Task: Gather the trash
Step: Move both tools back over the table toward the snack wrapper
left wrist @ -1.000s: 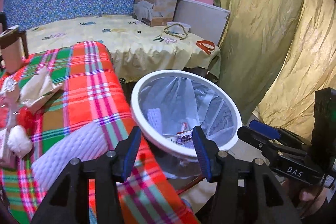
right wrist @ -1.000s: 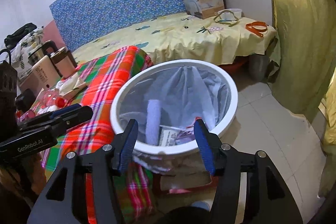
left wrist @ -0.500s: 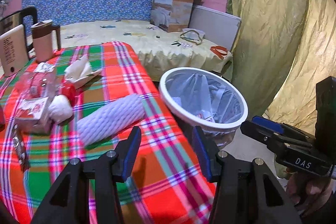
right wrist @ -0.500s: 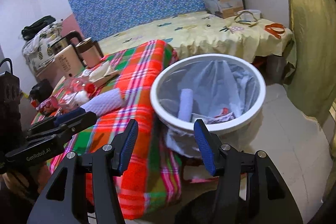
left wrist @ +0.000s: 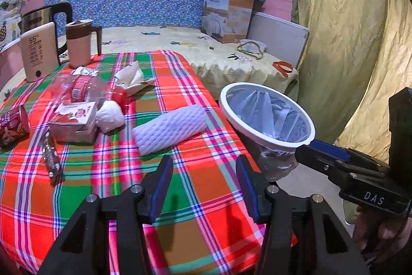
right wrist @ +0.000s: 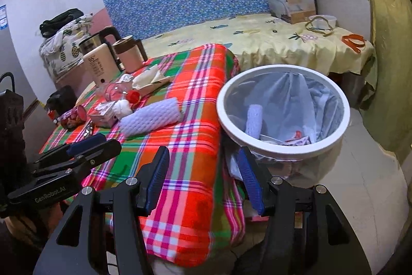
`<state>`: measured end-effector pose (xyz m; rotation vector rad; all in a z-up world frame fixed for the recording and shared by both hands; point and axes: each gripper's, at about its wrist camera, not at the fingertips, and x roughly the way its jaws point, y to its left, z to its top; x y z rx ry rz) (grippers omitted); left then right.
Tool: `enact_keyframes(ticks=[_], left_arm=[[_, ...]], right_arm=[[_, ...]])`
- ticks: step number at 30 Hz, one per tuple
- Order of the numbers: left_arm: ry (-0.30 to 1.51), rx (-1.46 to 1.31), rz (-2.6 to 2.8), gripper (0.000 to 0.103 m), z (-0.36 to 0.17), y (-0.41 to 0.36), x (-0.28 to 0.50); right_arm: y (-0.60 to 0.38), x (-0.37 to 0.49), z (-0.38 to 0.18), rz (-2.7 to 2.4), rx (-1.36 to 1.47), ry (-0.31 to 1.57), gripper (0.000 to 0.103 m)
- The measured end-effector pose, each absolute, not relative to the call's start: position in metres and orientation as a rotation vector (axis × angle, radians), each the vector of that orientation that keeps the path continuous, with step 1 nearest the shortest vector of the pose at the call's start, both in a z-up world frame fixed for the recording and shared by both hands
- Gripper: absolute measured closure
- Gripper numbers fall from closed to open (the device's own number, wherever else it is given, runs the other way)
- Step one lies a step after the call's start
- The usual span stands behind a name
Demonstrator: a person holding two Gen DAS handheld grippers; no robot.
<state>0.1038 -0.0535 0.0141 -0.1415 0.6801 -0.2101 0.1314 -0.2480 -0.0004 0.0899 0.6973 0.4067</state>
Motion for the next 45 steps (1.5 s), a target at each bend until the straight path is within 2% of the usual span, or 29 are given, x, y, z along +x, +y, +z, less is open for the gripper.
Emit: enact_keyframes(ticks=[12,30,45], left_arm=[[0.685,-0.16,-0.106,0.05,0.008,-0.02,0.09],[0.664,-0.217,0.049,0.05,0.008,0.052,0.08],[0.691,-0.285,0.146,0.05,-0.006,0.092,0.105]], right_arm=[[-0.226,0.124,0.001,0.495,0.056,0.675,0.046],[-0.179,0.135,0.003,0.576,0.012,0.741,0.046],[-0.162,0.158,0.0,0.55,0.025,0.783,0.046]])
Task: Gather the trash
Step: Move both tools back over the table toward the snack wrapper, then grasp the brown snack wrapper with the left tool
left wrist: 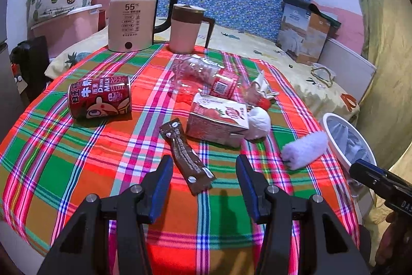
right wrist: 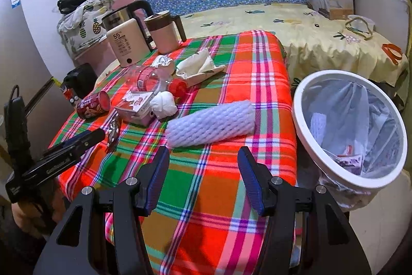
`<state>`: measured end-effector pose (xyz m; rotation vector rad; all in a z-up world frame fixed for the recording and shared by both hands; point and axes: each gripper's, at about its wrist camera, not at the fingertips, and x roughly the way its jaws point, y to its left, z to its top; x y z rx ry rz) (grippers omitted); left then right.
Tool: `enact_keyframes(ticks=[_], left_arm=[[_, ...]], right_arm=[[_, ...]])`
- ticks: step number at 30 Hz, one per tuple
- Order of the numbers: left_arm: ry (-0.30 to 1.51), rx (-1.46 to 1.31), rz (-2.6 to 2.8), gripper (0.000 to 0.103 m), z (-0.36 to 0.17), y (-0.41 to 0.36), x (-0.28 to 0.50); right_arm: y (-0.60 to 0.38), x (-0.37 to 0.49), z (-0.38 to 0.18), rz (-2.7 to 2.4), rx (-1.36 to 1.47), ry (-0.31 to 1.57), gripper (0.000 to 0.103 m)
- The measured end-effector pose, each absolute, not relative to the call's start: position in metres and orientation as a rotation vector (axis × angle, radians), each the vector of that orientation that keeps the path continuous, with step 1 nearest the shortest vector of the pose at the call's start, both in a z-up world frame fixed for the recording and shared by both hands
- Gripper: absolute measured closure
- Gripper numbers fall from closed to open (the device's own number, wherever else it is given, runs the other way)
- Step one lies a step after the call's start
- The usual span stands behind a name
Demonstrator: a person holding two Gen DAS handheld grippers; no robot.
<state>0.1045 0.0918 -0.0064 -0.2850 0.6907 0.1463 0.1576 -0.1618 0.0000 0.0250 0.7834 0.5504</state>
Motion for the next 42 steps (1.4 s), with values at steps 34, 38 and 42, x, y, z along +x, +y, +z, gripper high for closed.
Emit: enact_keyframes(ticks=[34,38,42], left_arm=[[0.747,-0.312,0.227,0.093,-0.026,0.147,0.101],[0.74,-0.323,0.238,0.093,-0.025,0.155,0.095],[0.732,-0.337,0.246,0.093,-0.025,0.163,0.089]], right_arm=[[-0.038,0.205,-0.025,0.84,-0.162,0.854,0.046],[-0.031,0.201,-0.029,0.874,-0.151,0.879,0.046],[-0.018,0.183,-0.021,0.972,-0.187,0.842,0.046]])
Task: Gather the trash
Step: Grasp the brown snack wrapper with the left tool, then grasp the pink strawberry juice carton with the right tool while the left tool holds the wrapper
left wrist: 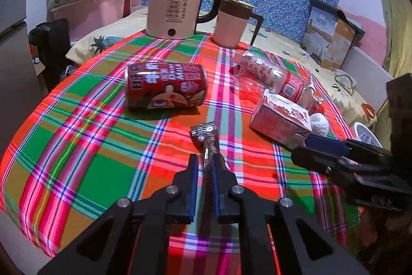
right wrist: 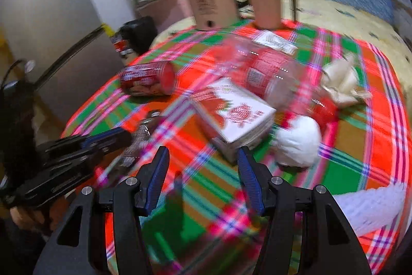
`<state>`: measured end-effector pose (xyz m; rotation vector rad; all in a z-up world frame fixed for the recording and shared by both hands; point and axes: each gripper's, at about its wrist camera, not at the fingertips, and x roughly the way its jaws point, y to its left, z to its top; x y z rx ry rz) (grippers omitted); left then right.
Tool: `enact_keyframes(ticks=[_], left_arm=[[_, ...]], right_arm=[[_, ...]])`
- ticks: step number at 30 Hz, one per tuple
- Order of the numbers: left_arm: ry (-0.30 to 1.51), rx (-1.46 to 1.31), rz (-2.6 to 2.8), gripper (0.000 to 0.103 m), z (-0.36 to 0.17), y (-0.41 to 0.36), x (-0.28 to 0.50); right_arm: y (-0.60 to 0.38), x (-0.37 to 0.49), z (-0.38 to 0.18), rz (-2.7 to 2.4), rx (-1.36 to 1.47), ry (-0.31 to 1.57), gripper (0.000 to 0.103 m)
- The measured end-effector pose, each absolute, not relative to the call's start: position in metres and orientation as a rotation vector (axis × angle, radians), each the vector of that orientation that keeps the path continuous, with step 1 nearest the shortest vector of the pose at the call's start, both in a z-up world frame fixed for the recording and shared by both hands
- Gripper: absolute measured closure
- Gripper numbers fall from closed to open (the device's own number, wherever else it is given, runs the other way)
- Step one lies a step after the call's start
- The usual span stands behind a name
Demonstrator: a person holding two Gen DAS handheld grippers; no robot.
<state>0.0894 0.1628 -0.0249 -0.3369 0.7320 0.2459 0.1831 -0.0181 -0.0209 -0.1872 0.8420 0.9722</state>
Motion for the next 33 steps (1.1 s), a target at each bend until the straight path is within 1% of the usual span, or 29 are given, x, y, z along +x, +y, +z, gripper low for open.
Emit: enact_keyframes(ticks=[6,8,9,10,12,18,21,28,33], left_arm=[[0.725,-0.379,0.226,0.091,-0.027,0.171,0.084],[0.715,-0.396,0.212,0.083,-0.024,0.171,0.084],[0.709,-0.4,0.204,0.073,-0.023,0.17,0.084],[0.705,-0.402,0.197,0.066,-0.023,0.169,0.085],[0.701,-0.406,0.177,0.063,-0.023,0.166,0.087],[0.731,-0.4,0.166,0.063,-0.031,0.162,0.095],[0.739,-0.403,0.171,0.063,-0.033,0.162,0.095],[0.74,-0.392,0.174,0.063,-0.033,0.162,0.095],[0.741,-0.385,0.18,0.062,-0.033,0.16,0.096]], right_arm=[[-0.023,0.192,-0.007,0.911,-0.207,0.752,0.046],[-0.025,0.199,-0.005,0.901,-0.211,0.735,0.046],[-0.024,0.203,-0.005,0.897,-0.219,0.731,0.046],[-0.023,0.208,-0.006,0.89,-0.23,0.73,0.046],[-0.022,0.215,-0.008,0.885,-0.254,0.726,0.046],[-0.012,0.224,-0.014,0.949,-0.313,0.753,0.046],[-0.01,0.224,-0.014,0.982,-0.322,0.765,0.041],[-0.002,0.211,-0.017,1.028,-0.406,0.735,0.04],[-0.002,0.213,-0.017,1.015,-0.407,0.742,0.04]])
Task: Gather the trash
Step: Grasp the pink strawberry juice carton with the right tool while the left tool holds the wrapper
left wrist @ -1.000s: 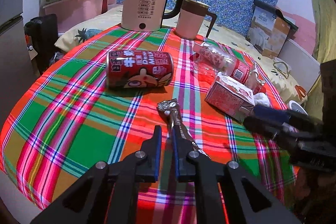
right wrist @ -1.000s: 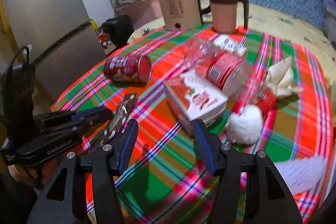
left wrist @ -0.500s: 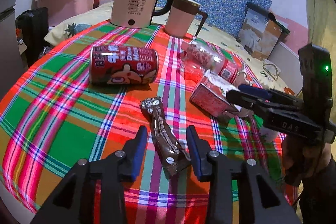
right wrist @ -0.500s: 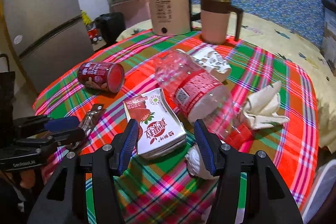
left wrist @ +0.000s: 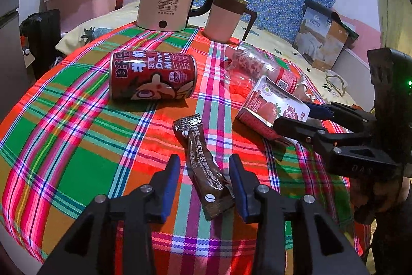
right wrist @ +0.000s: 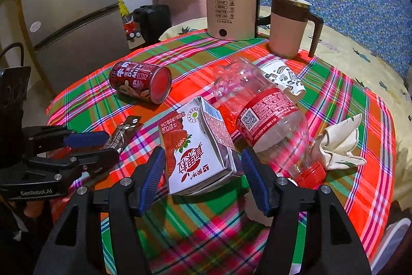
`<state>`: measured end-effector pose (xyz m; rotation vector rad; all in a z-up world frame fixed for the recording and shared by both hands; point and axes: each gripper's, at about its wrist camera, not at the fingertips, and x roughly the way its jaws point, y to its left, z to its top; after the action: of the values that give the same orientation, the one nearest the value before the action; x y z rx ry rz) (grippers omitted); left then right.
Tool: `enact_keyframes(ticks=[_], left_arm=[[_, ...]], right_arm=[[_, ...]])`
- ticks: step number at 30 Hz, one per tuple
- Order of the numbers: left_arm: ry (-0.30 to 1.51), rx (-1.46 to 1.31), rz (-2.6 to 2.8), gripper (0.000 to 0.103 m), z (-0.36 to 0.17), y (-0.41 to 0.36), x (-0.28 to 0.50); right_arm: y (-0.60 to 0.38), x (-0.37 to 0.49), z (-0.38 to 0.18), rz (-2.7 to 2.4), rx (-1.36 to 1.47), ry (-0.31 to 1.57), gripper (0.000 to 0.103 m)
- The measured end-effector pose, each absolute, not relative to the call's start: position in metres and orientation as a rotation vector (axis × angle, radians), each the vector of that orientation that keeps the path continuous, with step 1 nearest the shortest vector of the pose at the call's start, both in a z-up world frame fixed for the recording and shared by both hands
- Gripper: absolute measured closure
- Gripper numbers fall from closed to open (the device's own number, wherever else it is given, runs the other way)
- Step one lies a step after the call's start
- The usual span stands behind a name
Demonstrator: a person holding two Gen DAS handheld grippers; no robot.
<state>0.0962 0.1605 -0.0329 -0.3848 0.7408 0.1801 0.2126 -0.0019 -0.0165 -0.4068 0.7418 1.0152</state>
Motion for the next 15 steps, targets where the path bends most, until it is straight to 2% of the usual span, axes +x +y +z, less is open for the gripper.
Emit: enact_keyframes(ticks=[3,7,15], left_arm=[[0.743,-0.375,0.186,0.062,-0.033,0.159,0.098],[0.744,-0.36,0.185,0.056,-0.033,0.154,0.102],[0.743,-0.345,0.197,0.055,-0.033,0.151,0.107]], right_arm=[[-0.002,0.214,-0.017,0.996,-0.38,0.764,0.04],[-0.002,0.216,-0.018,0.982,-0.35,0.789,0.039],[0.004,0.223,-0.029,0.951,-0.336,0.838,0.037]])
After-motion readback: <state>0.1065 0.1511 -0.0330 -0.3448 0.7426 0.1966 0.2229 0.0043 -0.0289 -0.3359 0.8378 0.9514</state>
